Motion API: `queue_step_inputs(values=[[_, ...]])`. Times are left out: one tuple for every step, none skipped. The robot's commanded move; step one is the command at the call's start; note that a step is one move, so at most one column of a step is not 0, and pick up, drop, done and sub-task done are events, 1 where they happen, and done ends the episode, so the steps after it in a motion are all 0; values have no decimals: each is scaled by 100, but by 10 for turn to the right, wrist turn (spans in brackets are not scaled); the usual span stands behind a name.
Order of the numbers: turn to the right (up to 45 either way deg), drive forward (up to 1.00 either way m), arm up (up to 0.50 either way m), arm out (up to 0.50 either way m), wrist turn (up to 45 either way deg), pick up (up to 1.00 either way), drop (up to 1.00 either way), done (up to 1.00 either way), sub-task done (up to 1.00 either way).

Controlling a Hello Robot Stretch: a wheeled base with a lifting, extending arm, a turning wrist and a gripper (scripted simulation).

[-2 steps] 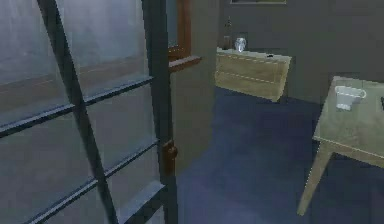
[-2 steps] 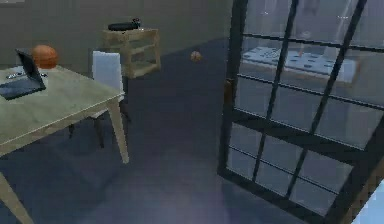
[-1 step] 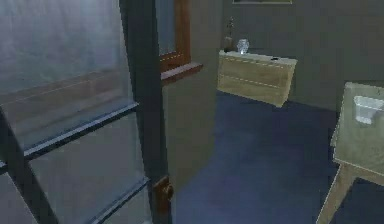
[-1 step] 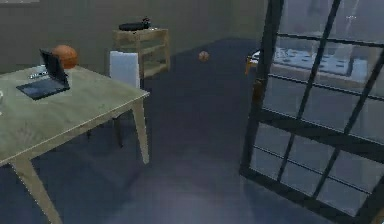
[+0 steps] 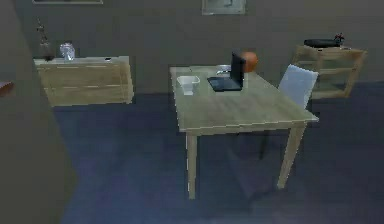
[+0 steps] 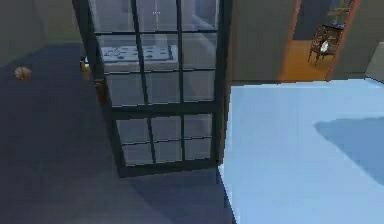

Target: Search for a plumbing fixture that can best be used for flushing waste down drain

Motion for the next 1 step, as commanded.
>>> queue_step_inputs(values=[[450,0,0,0,0,0,0,0,0]])
